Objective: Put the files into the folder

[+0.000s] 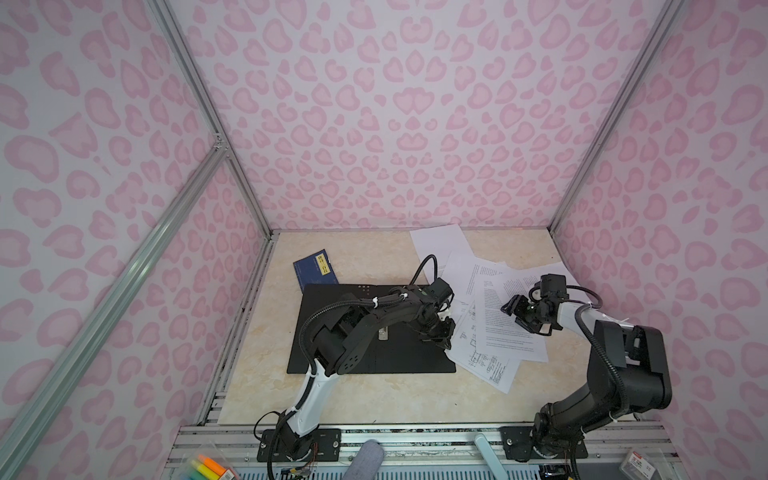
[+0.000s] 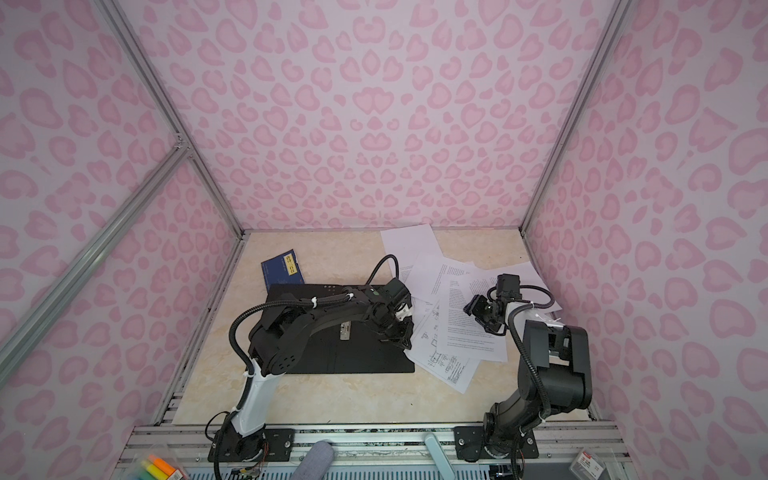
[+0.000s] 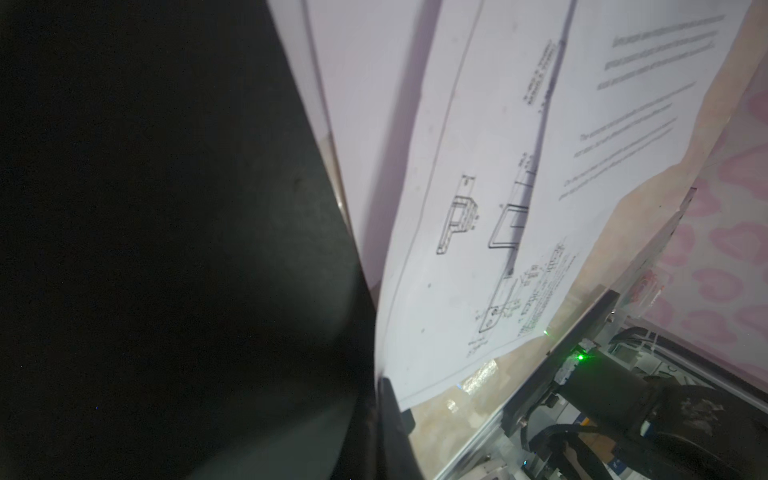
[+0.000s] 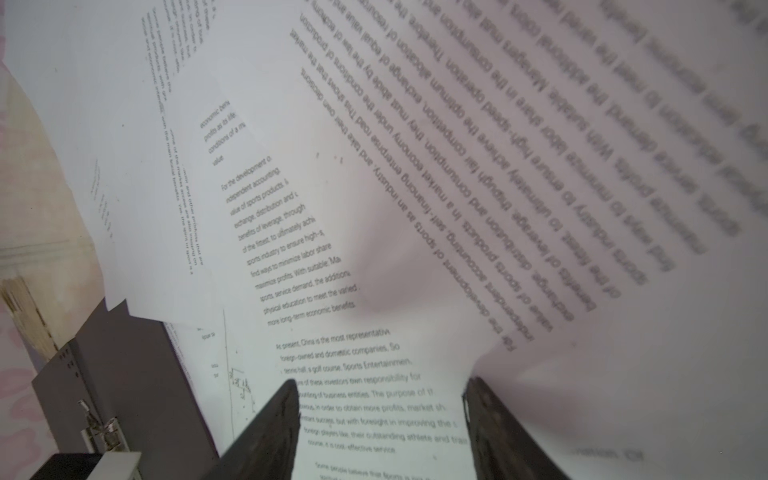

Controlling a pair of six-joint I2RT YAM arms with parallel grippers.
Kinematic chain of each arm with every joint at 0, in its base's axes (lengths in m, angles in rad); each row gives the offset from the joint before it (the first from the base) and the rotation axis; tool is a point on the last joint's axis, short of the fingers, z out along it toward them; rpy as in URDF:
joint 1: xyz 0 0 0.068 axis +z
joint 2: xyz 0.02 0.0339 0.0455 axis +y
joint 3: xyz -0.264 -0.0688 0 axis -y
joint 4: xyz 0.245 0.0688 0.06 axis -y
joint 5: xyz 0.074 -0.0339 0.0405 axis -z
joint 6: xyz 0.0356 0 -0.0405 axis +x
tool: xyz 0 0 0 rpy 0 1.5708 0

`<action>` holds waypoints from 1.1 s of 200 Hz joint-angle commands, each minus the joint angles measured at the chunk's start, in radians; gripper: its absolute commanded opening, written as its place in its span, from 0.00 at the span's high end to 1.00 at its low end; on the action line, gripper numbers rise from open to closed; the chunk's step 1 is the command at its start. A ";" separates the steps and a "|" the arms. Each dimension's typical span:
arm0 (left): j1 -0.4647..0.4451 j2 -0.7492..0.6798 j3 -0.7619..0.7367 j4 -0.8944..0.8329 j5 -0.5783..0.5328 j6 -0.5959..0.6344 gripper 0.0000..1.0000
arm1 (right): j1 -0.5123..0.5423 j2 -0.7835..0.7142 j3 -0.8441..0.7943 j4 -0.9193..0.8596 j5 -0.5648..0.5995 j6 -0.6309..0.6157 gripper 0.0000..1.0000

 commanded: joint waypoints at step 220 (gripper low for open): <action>0.243 -0.232 0.350 0.053 0.226 -0.292 0.96 | 0.047 -0.129 -0.088 0.200 -0.361 0.284 0.13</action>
